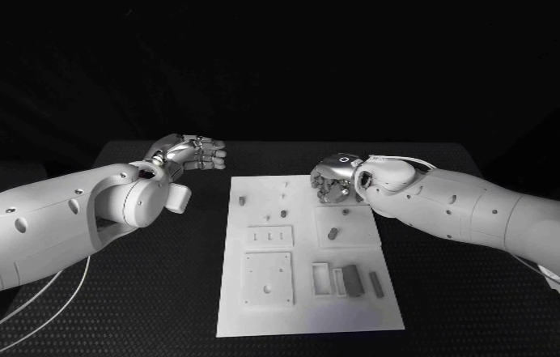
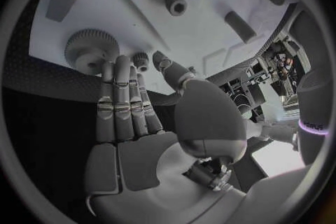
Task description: Assemble the parts on the task board
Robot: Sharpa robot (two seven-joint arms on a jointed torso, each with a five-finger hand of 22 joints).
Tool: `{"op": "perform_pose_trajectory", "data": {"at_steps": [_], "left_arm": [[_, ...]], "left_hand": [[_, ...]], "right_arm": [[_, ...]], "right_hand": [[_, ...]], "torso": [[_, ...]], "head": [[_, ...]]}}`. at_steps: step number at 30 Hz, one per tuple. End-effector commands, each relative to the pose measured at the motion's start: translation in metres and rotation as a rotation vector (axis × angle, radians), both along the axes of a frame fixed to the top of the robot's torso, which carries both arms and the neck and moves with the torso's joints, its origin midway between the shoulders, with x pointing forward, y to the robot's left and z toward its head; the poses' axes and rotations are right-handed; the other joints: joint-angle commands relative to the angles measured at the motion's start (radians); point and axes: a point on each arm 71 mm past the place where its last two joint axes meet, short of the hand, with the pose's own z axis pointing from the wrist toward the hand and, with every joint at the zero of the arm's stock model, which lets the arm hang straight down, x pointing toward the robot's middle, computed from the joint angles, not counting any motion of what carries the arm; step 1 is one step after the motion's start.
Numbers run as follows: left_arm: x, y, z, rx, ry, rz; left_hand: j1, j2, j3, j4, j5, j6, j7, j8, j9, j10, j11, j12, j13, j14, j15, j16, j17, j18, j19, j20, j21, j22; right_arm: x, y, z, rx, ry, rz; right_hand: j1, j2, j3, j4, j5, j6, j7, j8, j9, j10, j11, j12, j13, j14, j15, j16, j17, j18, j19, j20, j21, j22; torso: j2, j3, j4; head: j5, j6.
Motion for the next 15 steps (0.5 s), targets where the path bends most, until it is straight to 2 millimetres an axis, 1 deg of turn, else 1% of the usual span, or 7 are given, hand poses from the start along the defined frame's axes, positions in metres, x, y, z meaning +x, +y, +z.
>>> {"op": "perform_pose_trajectory", "data": {"at_steps": [1,4,8,11,15], "left_arm": [[-0.0002,-0.0026,0.0014,-0.005,-0.004,-0.022],[-0.0003,-0.0022,0.0013,-0.004,-0.003,-0.021],[-0.0003,-0.0018,0.0013,-0.004,-0.003,-0.021],[-0.0004,-0.0014,0.0013,-0.004,-0.002,-0.020],[-0.0005,-0.0006,0.0013,-0.004,-0.002,-0.020]], "left_hand": [[-0.006,-0.003,-0.008,0.001,0.004,0.000,0.005,-0.006,-0.001,0.003,0.007,-0.008,0.001,-0.002,0.009,-0.007,0.002,0.013,-0.001,0.003,-0.005,0.001],[-0.006,-0.004,-0.008,0.001,0.004,0.000,0.005,-0.006,-0.001,0.003,0.007,-0.008,0.001,-0.002,0.009,-0.008,0.002,0.013,-0.002,0.003,-0.005,0.001],[-0.006,-0.004,-0.008,0.001,0.004,0.000,0.005,-0.006,-0.002,0.003,0.008,-0.009,0.002,-0.002,0.009,-0.008,0.003,0.013,-0.002,0.003,-0.006,0.001],[-0.006,-0.004,-0.008,0.001,0.004,0.000,0.005,-0.007,-0.002,0.003,0.008,-0.009,0.002,-0.002,0.009,-0.009,0.003,0.013,-0.002,0.003,-0.006,0.001],[-0.006,-0.004,-0.008,0.001,0.004,0.000,0.005,-0.007,-0.002,0.003,0.008,-0.010,0.002,-0.002,0.009,-0.009,0.004,0.014,-0.002,0.003,-0.006,0.001]], "right_arm": [[-0.0062,-0.0063,-0.0179,-0.059,0.047,-0.025],[-0.0065,-0.0070,-0.0183,-0.062,0.047,-0.025],[-0.0070,-0.0085,-0.0191,-0.070,0.047,-0.027],[-0.0075,-0.0088,-0.0191,-0.076,0.035,-0.022],[-0.0085,-0.0096,-0.0198,-0.090,0.022,-0.017]], "right_hand": [[-0.002,-0.018,0.001,0.004,0.004,-0.012,0.004,-0.006,-0.003,-0.010,0.003,-0.010,0.000,-0.005,0.004,-0.005,0.003,0.008,-0.007,0.002,-0.004,0.021],[-0.005,-0.022,0.004,0.005,0.004,-0.015,0.005,-0.008,-0.004,-0.013,0.004,-0.014,0.000,-0.006,0.005,-0.006,0.005,0.008,-0.007,0.002,-0.004,0.021],[-0.001,-0.019,0.011,0.004,0.004,-0.012,0.004,-0.007,-0.003,-0.011,0.003,-0.015,0.002,-0.005,0.004,-0.005,0.008,0.008,-0.006,0.002,-0.002,0.021],[0.013,-0.005,0.020,-0.001,0.004,0.000,-0.001,-0.001,0.000,-0.001,0.000,-0.012,0.005,0.001,0.001,-0.002,0.013,0.008,-0.002,-0.001,0.002,0.022],[0.048,0.013,0.022,-0.004,0.004,0.031,-0.013,0.014,0.006,0.039,-0.015,0.004,0.015,0.025,-0.013,0.022,0.034,0.008,0.017,-0.012,0.025,0.025]], "torso": [[0.002,0.0005,0.0011],[0.003,0.0006,0.0018],[0.004,-0.0004,0.0020],[0.005,0.0001,0.0019],[0.005,0.0006,0.0012]], "head": [[-0.002,0.002],[-0.004,0.002],[-0.005,0.002],[-0.005,0.003],[-0.006,0.003]]}}
